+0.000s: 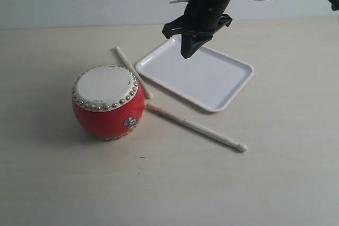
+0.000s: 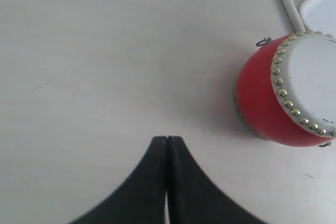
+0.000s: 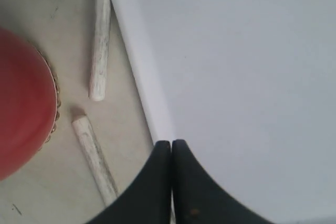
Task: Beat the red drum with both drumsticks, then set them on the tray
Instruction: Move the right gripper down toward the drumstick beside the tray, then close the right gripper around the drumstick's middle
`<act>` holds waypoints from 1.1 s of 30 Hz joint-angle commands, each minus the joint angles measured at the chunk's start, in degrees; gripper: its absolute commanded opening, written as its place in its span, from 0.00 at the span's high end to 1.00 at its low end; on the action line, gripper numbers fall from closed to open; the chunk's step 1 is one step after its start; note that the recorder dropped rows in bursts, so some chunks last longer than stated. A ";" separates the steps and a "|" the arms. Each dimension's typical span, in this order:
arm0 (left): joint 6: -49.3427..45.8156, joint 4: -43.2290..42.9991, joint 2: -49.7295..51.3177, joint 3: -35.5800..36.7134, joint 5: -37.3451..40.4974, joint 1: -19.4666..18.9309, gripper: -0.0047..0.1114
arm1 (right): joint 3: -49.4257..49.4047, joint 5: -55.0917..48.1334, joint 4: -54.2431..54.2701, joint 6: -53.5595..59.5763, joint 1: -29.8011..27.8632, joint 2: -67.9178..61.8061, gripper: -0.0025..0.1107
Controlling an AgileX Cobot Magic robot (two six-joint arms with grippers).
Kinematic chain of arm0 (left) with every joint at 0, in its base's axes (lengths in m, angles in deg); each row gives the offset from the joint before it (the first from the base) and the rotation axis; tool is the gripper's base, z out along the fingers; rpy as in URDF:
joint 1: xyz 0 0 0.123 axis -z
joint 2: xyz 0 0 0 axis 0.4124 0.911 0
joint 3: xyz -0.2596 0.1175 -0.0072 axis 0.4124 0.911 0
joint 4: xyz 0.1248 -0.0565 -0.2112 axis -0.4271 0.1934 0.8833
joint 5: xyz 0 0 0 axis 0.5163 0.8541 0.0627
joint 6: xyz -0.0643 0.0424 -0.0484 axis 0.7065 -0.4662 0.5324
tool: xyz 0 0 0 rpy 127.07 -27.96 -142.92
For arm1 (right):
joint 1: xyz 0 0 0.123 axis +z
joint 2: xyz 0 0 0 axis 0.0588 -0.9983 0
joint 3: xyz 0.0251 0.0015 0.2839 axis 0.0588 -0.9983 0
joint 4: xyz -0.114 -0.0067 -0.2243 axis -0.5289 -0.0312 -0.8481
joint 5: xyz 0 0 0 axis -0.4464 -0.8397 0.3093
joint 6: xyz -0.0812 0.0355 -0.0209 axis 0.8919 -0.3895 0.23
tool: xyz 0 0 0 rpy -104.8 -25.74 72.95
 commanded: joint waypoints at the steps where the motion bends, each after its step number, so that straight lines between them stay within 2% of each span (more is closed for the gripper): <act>1: -2.44 1.13 -0.35 0.40 -0.10 0.00 0.96 | -3.24 -0.18 -0.72 1.65 0.06 2.22 0.98; 14: -6.77 8.76 -0.35 7.33 -4.18 0.00 0.96 | -16.71 -0.18 -1.80 5.00 0.06 9.46 0.98; 21: -10.65 12.02 -0.35 7.67 -3.99 0.00 0.96 | -20.68 -0.18 -1.67 5.15 0.06 9.94 0.97; 27: -10.66 12.02 -0.35 7.67 -3.12 0.00 0.96 | -25.31 -0.18 2.46 8.71 0.06 11.09 0.78; 33: -10.77 12.56 -0.35 7.67 -3.04 0.00 0.96 | -28.31 -0.18 0.99 11.64 0.06 11.21 0.62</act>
